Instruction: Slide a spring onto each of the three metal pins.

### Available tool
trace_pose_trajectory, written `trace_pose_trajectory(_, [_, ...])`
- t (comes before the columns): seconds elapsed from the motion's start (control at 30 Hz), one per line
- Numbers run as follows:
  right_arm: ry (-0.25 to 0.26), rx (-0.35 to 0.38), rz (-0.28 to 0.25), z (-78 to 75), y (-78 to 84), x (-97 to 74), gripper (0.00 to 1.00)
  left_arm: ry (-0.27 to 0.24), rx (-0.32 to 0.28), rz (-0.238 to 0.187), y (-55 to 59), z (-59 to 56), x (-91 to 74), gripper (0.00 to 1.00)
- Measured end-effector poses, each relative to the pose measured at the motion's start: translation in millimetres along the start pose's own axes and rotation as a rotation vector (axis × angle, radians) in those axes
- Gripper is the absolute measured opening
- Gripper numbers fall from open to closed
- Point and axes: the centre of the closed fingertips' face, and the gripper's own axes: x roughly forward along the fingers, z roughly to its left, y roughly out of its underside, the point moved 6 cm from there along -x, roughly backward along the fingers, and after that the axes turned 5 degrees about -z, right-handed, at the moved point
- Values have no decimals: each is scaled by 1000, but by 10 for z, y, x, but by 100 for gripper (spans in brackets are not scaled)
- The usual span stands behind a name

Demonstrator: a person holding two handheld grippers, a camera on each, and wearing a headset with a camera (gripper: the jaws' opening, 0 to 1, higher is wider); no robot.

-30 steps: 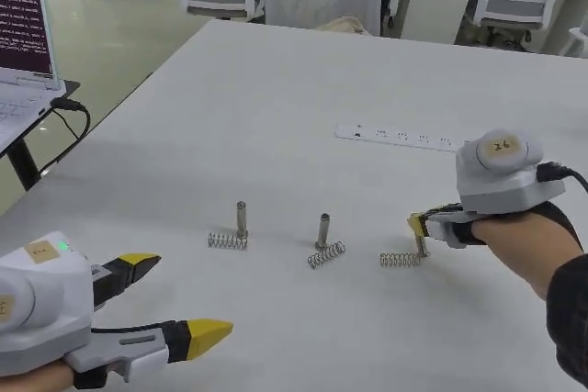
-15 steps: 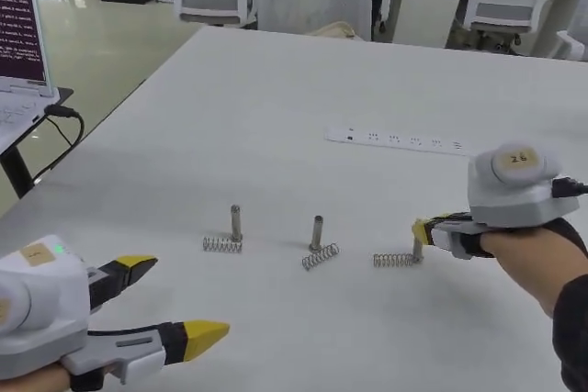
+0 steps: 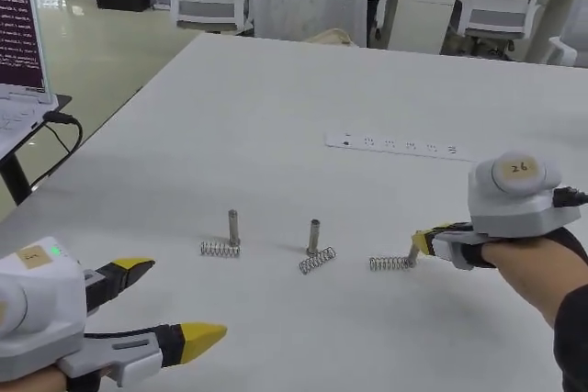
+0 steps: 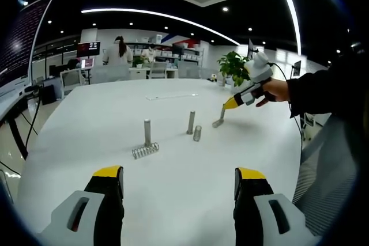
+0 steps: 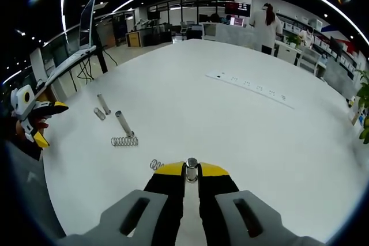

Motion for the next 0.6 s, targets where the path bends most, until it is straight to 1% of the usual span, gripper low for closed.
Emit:
trace_pose_trajectory(0.5, [-4, -3, 24, 22, 35, -50, 5, 5, 14, 2, -30, -20, -21, 75])
trace_pose_trajectory(0.6, [-7, -5, 28, 47, 41, -57, 5, 5, 15, 2, -27, -21, -24, 75])
